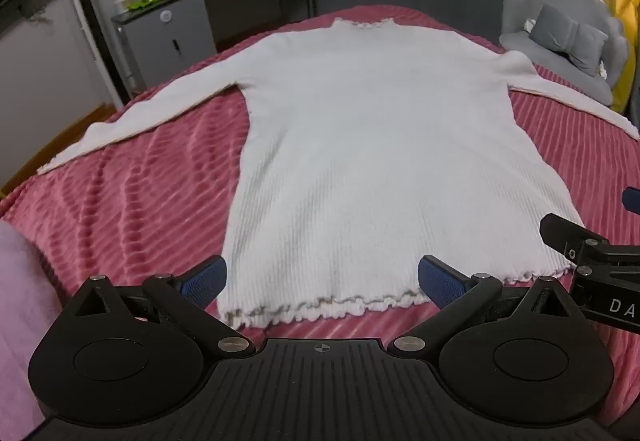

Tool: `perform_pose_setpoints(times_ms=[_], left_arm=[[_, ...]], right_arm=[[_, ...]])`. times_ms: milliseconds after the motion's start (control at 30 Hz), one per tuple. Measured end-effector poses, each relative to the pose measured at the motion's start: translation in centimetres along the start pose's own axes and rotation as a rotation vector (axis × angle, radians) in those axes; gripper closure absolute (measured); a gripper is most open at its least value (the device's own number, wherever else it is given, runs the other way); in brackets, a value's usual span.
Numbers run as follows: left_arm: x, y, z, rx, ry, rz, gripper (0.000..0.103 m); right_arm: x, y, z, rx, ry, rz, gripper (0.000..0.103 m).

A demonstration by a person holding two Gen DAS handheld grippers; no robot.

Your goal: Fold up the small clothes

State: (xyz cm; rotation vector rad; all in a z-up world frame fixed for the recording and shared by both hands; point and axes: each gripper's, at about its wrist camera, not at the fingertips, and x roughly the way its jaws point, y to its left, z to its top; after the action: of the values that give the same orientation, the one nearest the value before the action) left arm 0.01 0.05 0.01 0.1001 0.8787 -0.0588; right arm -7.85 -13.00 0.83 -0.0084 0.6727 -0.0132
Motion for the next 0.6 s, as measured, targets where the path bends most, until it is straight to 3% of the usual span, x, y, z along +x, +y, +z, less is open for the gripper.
perform_pose_setpoints(times_ms=[600], left_arm=[[0.25, -0.18, -0.18, 0.010, 0.025, -0.008, 0.000]], right_arm=[[-0.14, -0.02, 0.18, -0.008, -0.011, -0.003, 0.004]])
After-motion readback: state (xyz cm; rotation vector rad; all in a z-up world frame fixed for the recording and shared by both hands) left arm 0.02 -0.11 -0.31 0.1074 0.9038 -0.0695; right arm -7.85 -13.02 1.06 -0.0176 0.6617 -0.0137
